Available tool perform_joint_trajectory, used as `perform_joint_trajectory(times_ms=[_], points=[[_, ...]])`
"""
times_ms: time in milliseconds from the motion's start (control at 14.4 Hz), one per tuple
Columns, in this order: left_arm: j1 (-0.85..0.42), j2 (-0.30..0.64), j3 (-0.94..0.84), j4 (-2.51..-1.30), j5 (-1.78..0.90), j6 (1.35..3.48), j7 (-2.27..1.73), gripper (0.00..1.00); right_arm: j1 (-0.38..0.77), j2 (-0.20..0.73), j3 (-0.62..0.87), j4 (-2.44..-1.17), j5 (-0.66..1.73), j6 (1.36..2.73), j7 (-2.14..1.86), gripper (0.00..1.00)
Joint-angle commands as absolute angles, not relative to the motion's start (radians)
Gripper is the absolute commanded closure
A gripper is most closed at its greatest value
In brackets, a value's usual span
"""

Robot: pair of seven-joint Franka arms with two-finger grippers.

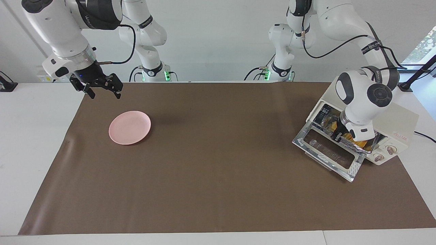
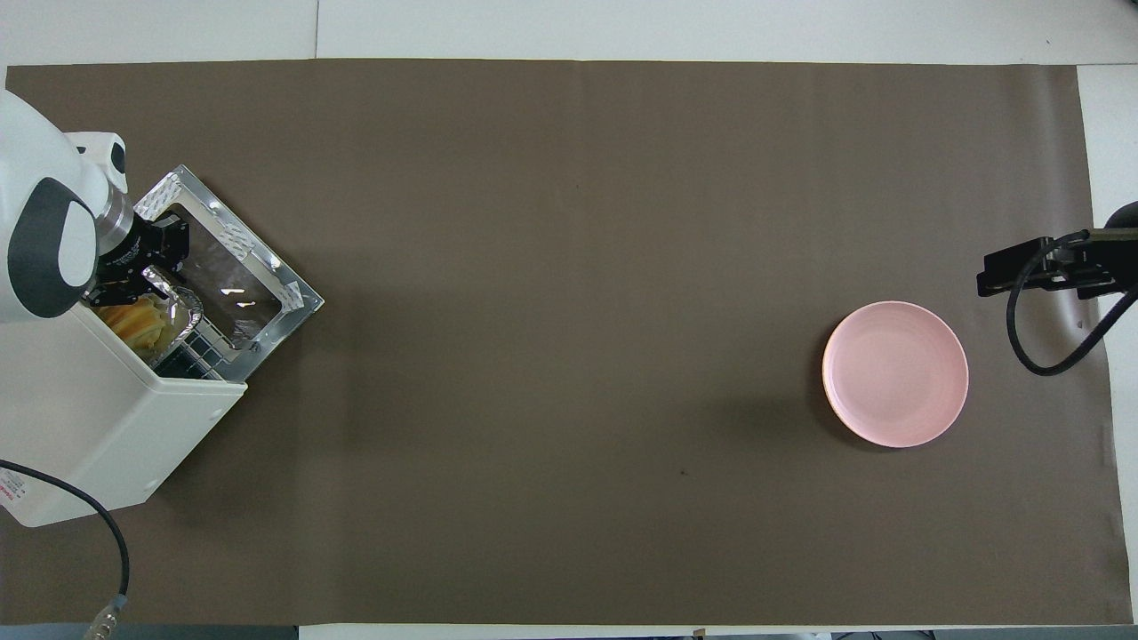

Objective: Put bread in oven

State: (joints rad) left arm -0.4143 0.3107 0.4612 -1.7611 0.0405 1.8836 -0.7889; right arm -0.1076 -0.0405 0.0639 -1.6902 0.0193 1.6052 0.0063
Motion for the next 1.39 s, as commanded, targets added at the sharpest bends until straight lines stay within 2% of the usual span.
perform_joint_trajectory(times_ms=[0, 69, 416, 555, 1318], points=[[-0.417, 0.276, 0.457, -1.795, 0.071, 1.905, -0.784, 0.34, -0.118, -0.066, 0.069, -1.718, 0.031, 1.609, -0.018, 0.0], [-0.416, 0.276, 0.457, -1.792, 0.071, 1.905, -0.784, 0.23, -0.118, -0.066, 0.071, -1.718, 0.031, 1.609, -0.018, 0.0], [-0.425, 0.279, 0.457, -1.772, 0.086, 1.904, -0.784, 0.19, -0.118, -0.066, 0.071, -1.718, 0.031, 1.609, -0.018, 0.0], [-0.428, 0.279, 0.457, -1.764, 0.086, 1.904, -0.784, 0.0, -0.118, -0.066, 0.069, -1.718, 0.031, 1.609, -0.018, 0.0], [-0.43, 0.276, 0.445, -1.649, 0.078, 1.841, -0.779, 0.0, -0.118, -0.066, 0.069, -1.718, 0.031, 1.611, -0.018, 0.0]])
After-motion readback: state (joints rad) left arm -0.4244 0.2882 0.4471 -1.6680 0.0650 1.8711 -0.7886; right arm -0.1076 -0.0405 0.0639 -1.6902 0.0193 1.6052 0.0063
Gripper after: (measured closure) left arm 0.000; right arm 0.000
